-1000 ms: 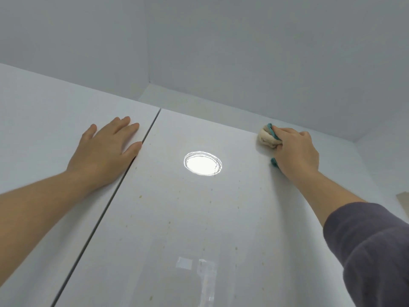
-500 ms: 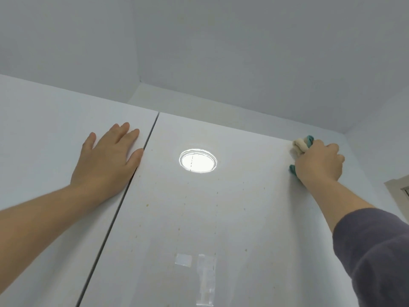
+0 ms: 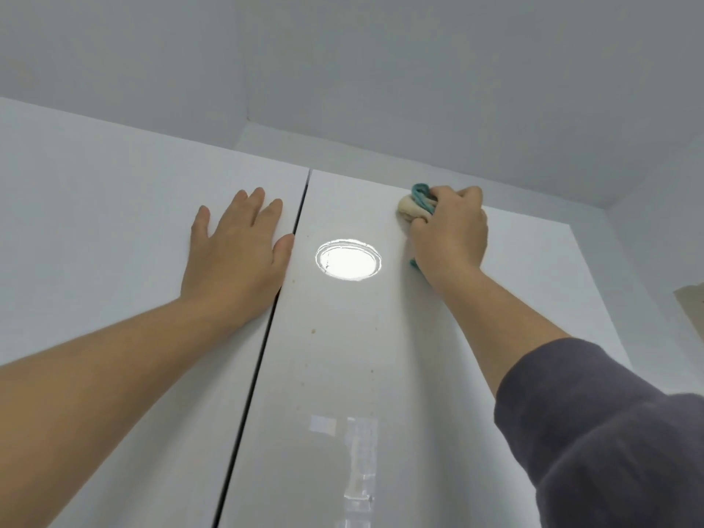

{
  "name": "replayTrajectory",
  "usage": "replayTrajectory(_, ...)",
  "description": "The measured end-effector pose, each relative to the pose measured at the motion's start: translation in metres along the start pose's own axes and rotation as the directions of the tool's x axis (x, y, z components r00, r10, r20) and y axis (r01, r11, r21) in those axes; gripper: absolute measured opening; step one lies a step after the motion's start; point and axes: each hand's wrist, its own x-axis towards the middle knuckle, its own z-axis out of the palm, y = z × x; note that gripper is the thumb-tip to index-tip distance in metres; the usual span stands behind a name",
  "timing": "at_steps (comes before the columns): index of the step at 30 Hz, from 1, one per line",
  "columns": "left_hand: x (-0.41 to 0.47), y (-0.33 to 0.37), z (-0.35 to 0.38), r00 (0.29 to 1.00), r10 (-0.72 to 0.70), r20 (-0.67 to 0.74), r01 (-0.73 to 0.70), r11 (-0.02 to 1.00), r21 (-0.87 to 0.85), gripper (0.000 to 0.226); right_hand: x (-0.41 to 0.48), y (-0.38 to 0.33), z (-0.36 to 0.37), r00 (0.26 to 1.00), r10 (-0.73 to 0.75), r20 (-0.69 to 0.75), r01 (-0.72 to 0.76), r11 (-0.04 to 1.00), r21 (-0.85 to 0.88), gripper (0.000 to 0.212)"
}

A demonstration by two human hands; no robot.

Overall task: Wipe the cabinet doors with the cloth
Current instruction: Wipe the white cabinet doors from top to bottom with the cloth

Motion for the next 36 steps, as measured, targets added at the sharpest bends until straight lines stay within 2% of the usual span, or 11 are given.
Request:
replayTrajectory(5, 0.002, -0.001, 0.002, 1.000, -0.001, -0.006, 0.001, 0.999, -0.032, 0.052, -0.020, -0.056, 0.019, 0.990, -0.121, 0.078, 0.117, 0.991, 0.061, 0.045)
replayTrajectory(8, 0.003, -0.005, 0.002, 0.999, 0.020, -0.038, -0.022, 0.998, -0.052, 0.050, -0.037, -0.090, 0.030, 0.963, -0.232, 0.134, 0.222, 0.971, 0.090, 0.031)
replayTrajectory(11, 0.003, -0.012, 0.001, 0.996, 0.051, -0.068, -0.058, 0.993, -0.100, 0.048, -0.051, -0.105, 0.037, 0.935, -0.308, 0.175, 0.293, 0.950, 0.107, 0.032)
replayTrajectory(14, 0.003, -0.020, -0.001, 0.995, 0.078, -0.068, -0.088, 0.982, -0.167, 0.050, -0.061, -0.100, 0.032, 0.900, -0.391, 0.194, 0.366, 0.918, 0.153, 0.033)
replayTrajectory(18, 0.002, -0.028, -0.007, 0.993, 0.100, -0.056, -0.109, 0.973, -0.206, 0.050, -0.072, -0.076, 0.019, 0.814, -0.533, 0.231, 0.503, 0.846, 0.178, 0.039)
replayTrajectory(22, -0.001, -0.031, -0.007, 0.989, 0.143, -0.021, -0.145, 0.978, -0.153, 0.048, -0.061, -0.051, 0.005, 0.736, -0.615, 0.284, 0.628, 0.776, 0.055, 0.049)
replayTrajectory(27, -0.004, -0.028, -0.009, 0.993, 0.119, -0.023, -0.120, 0.991, -0.064, 0.050, -0.040, -0.016, -0.007, 0.805, -0.533, 0.259, 0.570, 0.817, -0.092, 0.049)
replayTrajectory(33, -0.008, -0.011, -0.009, 0.999, 0.048, -0.003, -0.048, 0.998, -0.045, 0.050, -0.024, 0.012, -0.029, 0.865, -0.371, 0.336, 0.484, 0.793, -0.370, 0.061)
replayTrajectory(36, -0.010, -0.009, -0.006, 0.999, 0.026, -0.020, -0.027, 0.999, -0.029, 0.051, -0.015, 0.028, -0.034, 0.911, -0.307, 0.277, 0.401, 0.815, -0.418, 0.048)
